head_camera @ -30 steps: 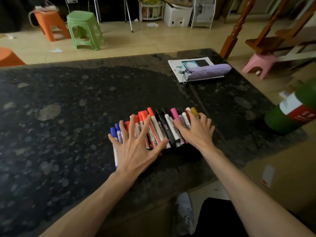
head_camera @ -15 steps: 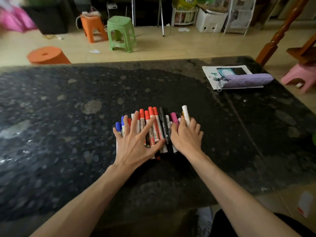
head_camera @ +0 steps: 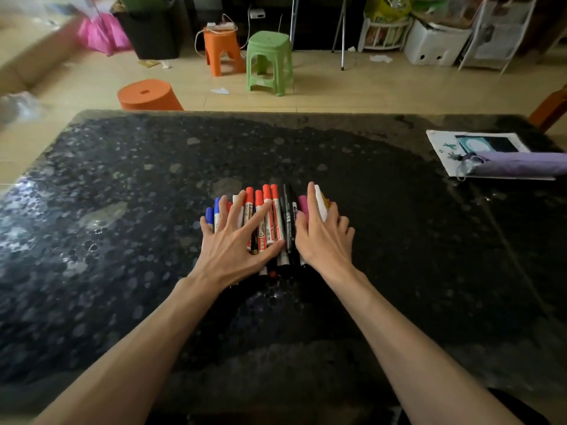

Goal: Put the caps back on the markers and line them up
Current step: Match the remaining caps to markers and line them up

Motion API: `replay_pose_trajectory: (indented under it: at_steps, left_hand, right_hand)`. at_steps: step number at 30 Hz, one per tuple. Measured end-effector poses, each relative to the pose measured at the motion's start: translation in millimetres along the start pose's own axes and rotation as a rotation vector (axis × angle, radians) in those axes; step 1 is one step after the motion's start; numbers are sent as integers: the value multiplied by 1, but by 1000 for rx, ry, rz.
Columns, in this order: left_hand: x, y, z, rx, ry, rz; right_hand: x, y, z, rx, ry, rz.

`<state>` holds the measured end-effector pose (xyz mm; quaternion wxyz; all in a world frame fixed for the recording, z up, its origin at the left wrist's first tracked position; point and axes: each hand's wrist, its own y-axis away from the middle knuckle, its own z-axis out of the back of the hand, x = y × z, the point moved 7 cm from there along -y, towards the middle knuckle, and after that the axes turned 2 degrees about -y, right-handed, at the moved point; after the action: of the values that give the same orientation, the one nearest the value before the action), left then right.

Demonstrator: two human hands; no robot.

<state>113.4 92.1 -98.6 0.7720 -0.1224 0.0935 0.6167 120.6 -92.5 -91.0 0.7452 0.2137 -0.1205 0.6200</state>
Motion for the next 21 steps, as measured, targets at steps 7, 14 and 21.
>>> replay_pose_trajectory:
  at_steps: [7,14,21]
  left_hand:
    - [3,1,4,-46,108,24]
    - [17,1,9,-62,178,76]
    - [30,3,7,-51,218,96]
  right_hand:
    - [-15,-5,7,-12,-185,-77]
    - [-25,-5,17,-82,-148,-99]
    - [-36,-10,4,44,-69,-145]
